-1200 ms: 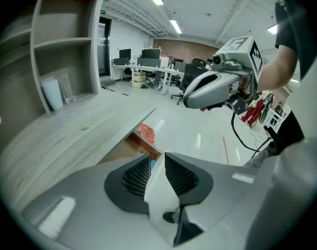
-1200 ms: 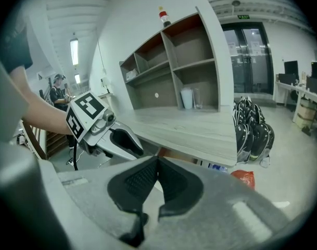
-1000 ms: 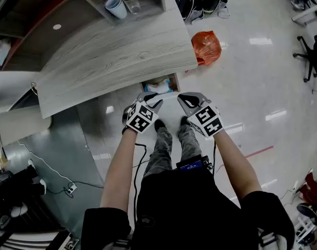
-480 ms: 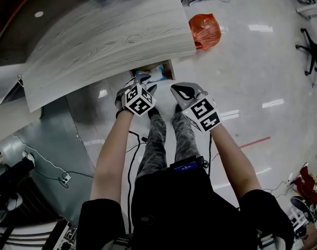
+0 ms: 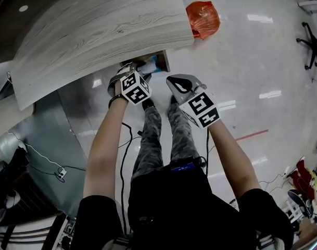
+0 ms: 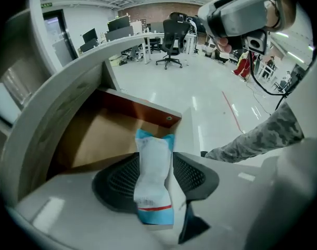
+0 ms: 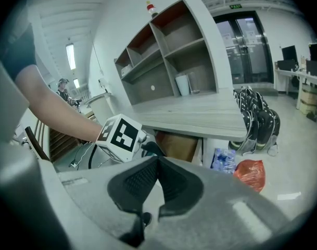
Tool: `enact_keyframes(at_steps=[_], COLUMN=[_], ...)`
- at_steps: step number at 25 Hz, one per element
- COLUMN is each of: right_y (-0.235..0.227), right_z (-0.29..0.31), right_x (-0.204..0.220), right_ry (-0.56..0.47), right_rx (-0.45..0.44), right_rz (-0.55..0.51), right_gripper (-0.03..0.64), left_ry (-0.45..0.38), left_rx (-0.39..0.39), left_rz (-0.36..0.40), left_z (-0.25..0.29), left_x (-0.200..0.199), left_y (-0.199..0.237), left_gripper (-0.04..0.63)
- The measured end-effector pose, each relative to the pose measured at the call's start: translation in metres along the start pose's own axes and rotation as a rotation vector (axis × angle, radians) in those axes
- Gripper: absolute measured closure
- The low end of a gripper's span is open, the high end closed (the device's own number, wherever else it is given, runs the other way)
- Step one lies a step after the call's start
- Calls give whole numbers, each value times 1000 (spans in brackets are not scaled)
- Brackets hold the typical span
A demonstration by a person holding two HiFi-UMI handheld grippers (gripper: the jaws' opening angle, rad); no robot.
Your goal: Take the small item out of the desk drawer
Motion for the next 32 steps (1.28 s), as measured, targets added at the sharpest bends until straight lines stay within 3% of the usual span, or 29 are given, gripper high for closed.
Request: enact_keyframes(at_steps=[8, 18, 32], right_y=[-5, -12, -16], right_z=[6, 4, -1], right_x=[10, 9, 1], right_ry=[6, -6, -11], right_rx=[0, 7, 23], right_rz=[11, 28, 32], right_gripper=[614, 614, 614], left_ry=[70, 151, 61], left_rx=[15, -26, -31], left_rz=[20, 75, 1], left_z=[21, 33, 16], left_x=[8, 10, 3], left_y=[8, 9, 11], left_gripper=[400, 425, 430])
Point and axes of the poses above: the fingertips, and each gripper's own axes: z forward along the fingers, y to its left, x out of its underside, the point moved 4 cm from there along -z, backward along the fingers, and after that the axes turned 5 degrees about x, right-handed, at the moved point
